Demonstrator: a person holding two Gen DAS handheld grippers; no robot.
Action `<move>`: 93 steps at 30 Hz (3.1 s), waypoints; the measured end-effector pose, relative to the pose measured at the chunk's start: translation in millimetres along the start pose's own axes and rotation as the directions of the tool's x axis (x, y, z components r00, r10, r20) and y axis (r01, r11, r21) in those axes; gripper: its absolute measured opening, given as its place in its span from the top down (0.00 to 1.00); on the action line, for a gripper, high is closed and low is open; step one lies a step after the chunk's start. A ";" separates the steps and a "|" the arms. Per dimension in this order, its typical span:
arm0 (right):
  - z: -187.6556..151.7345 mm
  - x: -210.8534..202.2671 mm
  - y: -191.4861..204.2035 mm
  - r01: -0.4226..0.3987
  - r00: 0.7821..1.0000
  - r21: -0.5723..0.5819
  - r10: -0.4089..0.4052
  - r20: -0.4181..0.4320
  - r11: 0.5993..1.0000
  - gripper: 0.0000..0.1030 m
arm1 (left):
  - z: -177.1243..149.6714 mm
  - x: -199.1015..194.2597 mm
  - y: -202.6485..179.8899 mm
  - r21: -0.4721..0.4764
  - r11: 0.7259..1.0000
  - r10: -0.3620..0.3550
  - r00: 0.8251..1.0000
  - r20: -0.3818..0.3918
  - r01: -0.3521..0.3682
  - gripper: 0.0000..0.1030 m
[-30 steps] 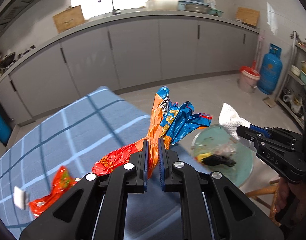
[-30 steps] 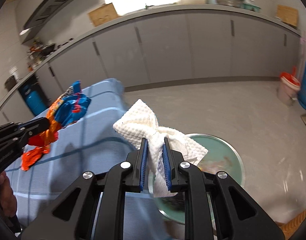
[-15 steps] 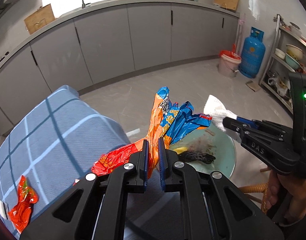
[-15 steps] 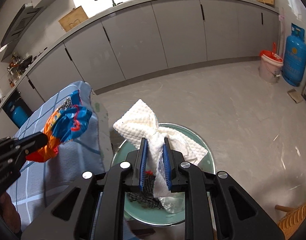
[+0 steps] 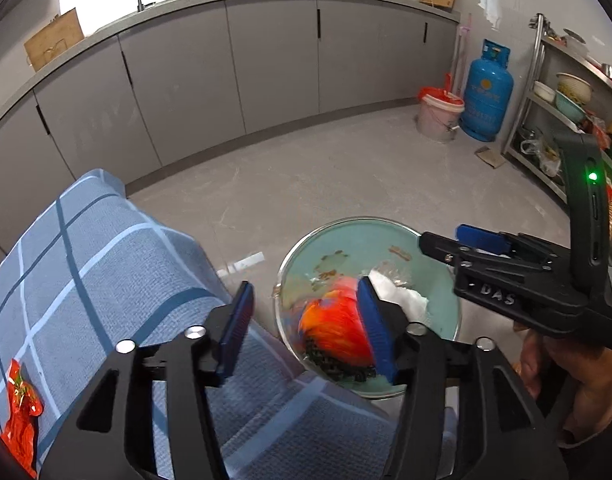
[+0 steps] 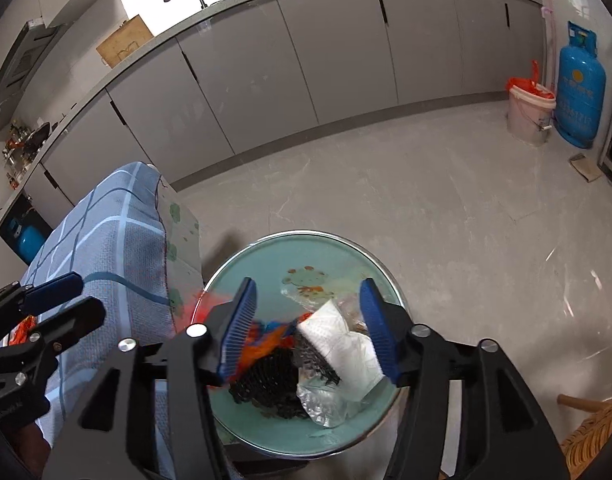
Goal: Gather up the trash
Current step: 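Carry the wrapper and paper towel over the teal basin and open both tools, then grasp the white sponge with the left tool while the right tool grasps the red packet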
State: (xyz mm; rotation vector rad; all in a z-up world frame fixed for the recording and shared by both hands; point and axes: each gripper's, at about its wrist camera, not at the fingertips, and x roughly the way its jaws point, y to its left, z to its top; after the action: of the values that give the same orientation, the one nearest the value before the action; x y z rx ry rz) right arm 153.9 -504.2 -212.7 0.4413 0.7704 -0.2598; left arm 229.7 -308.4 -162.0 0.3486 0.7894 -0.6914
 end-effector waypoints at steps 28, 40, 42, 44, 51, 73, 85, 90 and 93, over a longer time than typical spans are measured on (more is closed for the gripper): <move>-17.6 -24.9 165.9 -0.215 0.977 -0.206 0.208 -0.056 0.955 0.22 | -78.0 -127.1 172.4 -0.255 0.883 0.408 0.913 0.002 -0.394 0.21; -54.5 -23.4 291.1 -0.299 0.953 -0.318 0.262 -0.153 0.900 0.14 | -164.2 -172.1 306.6 -0.395 0.712 0.574 0.805 -0.150 -0.581 0.15; -60.4 -19.6 309.3 -0.301 0.951 -0.321 0.259 -0.167 0.898 0.14 | -175.5 -171.8 325.1 -0.408 0.705 0.571 0.805 -0.160 -0.581 0.15; -66.5 -14.5 326.8 -0.307 0.947 -0.315 0.258 -0.190 0.898 0.14 | -181.1 -167.4 335.9 -0.411 0.710 0.558 0.813 -0.167 -0.572 0.15; -82.5 5.3 366.4 -0.332 0.926 -0.274 0.257 -0.276 0.903 0.14 | -193.7 -148.6 349.9 -0.407 0.742 0.504 0.844 -0.183 -0.532 0.15; -99.8 37.3 422.9 -0.351 0.908 -0.239 0.266 -0.325 0.905 0.13 | -206.0 -139.5 359.9 -0.422 0.787 0.421 0.892 -0.165 -0.450 0.46; -112.0 55.0 490.7 -0.406 0.896 -0.401 0.270 -0.353 0.821 0.26 | -226.2 -155.0 377.2 -0.462 0.751 0.436 0.880 -0.189 -0.471 0.45; -124.4 45.8 493.5 -0.382 0.910 -0.486 0.228 -0.348 0.786 0.38 | -227.0 -155.3 377.4 -0.471 0.745 0.439 0.879 -0.186 -0.472 0.45; -130.3 39.7 490.1 -0.384 0.911 -0.505 0.227 -0.344 0.773 0.46 | -227.9 -156.0 376.6 -0.475 0.740 0.444 0.876 -0.188 -0.477 0.46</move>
State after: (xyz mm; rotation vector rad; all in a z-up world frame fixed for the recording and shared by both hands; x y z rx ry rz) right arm 289.2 -14.8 -182.7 0.0263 0.9784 0.3505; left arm 287.7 154.5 -183.4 0.0692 0.8698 0.0163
